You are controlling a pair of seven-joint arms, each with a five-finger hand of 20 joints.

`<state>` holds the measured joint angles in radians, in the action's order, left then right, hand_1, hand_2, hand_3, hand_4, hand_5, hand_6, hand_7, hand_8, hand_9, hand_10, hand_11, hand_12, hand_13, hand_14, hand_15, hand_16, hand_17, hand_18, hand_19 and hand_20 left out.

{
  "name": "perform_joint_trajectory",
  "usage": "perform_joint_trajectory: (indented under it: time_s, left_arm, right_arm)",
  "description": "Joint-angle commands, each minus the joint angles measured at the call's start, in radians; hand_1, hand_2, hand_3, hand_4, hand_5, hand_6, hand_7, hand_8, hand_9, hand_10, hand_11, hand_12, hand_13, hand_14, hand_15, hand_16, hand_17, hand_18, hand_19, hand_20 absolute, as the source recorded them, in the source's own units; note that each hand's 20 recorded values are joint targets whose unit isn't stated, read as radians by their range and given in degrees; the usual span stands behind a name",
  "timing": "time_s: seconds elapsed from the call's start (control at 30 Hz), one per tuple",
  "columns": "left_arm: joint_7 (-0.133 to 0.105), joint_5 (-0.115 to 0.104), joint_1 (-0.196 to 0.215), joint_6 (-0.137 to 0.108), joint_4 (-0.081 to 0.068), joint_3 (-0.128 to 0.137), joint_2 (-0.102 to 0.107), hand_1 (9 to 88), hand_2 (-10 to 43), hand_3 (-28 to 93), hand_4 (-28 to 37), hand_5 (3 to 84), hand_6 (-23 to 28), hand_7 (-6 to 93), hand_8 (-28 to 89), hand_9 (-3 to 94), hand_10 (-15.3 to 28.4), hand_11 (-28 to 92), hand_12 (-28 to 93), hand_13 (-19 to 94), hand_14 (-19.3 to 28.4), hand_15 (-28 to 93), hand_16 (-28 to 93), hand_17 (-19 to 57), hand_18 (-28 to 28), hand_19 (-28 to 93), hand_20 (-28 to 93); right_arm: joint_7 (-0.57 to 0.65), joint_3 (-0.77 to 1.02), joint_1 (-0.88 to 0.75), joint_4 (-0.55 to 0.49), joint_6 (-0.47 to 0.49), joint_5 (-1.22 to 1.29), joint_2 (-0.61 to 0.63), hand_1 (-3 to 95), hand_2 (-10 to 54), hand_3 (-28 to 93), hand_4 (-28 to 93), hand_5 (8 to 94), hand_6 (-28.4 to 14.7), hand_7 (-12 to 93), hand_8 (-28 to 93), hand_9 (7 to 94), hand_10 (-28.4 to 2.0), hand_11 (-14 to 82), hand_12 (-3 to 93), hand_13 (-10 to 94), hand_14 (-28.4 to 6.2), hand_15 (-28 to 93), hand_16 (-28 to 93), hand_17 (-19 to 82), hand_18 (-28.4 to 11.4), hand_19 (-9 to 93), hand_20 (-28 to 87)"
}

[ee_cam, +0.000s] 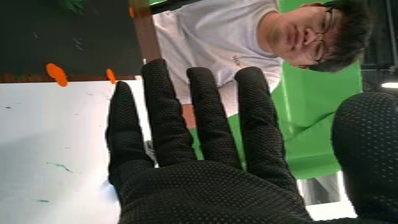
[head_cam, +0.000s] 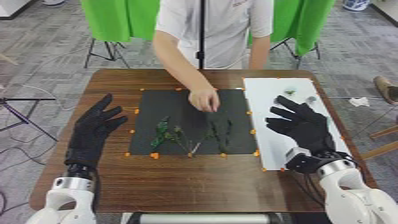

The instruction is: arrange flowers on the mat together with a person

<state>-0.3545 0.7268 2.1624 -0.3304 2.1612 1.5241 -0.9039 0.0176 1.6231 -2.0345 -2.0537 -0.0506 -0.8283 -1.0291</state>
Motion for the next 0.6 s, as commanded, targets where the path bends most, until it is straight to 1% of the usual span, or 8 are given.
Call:
perform_joint_trajectory:
  time_s: [0.03,0.13,0.23,0.27,0.37,0.5,0.6]
  left_arm:
    - [0.018,0.004,0.010,0.000,0.002,0.001,-0.014,24.8,5.9,79,-27.1,36.8,5.1,10.6,-9,37.1,17.8,23,10,29,27.1,52,-8,-7.6,26.1,50,20]
    - [0.021,0.007,0.011,0.001,0.002,0.002,-0.015,24.9,5.9,79,-26.9,36.8,5.1,10.6,-9,37.1,17.8,23,10,29,27.2,52,-8,-7.5,26.0,50,20]
    - [0.013,0.002,0.013,-0.005,0.004,0.000,-0.010,24.9,5.9,79,-26.7,36.9,5.3,10.8,-9,37.1,17.8,23,10,29,27.1,52,-8,-7.5,26.0,50,20]
    - [0.016,0.004,0.013,-0.003,0.004,0.002,-0.013,24.9,5.9,79,-26.7,36.9,5.3,10.8,-9,37.1,17.8,23,10,29,27.1,52,-8,-7.5,26.0,50,20]
    - [0.019,0.006,0.014,-0.003,0.005,0.004,-0.015,25.2,6.0,78,-26.6,36.9,5.4,10.8,-9,37.1,17.8,23,10,29,27.2,52,-8,-7.5,26.0,50,20]
    - [0.017,0.008,0.012,-0.002,0.006,0.004,-0.015,25.2,6.0,78,-26.4,37.0,5.4,10.9,-9,37.1,17.9,23,10,29,27.1,52,-8,-7.5,26.0,50,20]
    - [0.014,0.007,0.009,-0.004,0.005,0.002,-0.013,25.3,5.9,78,-26.2,37.0,5.5,11.0,-9,37.1,18.0,23,10,29,27.1,52,-8,-7.5,26.0,50,20]
  right_arm:
    - [-0.008,0.005,-0.020,-0.006,0.004,-0.002,-0.003,10.8,11.1,80,-28,43.0,2.4,14,-12,45.1,-13.9,6.1,14.0,37,-19.6,24,18,4,-26.9,46,14]
    - [-0.009,0.012,-0.018,-0.006,0.004,-0.025,-0.001,10.8,10.9,80,-28,43.0,2.4,14,-12,45.1,-14.0,6.2,14.1,37,-19.6,25,18,4,-26.9,47,15]
    - [0.001,0.015,-0.008,-0.015,-0.033,-0.121,0.010,12.9,9.0,81,-28,43.1,2.5,14,-12,45.7,-14.2,7.1,14.4,39,-19.4,28,19,5,-27.2,49,16]
    - [0.003,0.016,-0.003,-0.016,-0.045,-0.150,0.019,13.5,8.3,81,-28,43.1,2.5,14,-12,45.8,-14.2,7.4,14.5,39,-19.4,29,18,5,-27.3,49,16]
    - [0.045,0.012,0.028,-0.019,-0.106,-0.283,0.051,17.1,5.2,82,-28,43.5,2.4,16,-13,46.5,-14.3,9.2,14.8,41,-18.8,35,16,8,-27.4,53,18]
    - [0.121,0.019,0.073,-0.007,-0.135,-0.470,0.106,23.5,0.0,82,-26,45.1,2.0,19,-14,48.0,-15.1,14.6,15.7,45,-16.7,46,14,11,-27.8,58,21]
    - [0.229,-0.032,0.153,0.006,-0.176,-0.641,0.171,25.8,-2.3,82,-26,45.1,2.0,20,-14,48.9,-15.6,19.6,16.3,46,-15.7,51,13,13,-27.3,61,21]
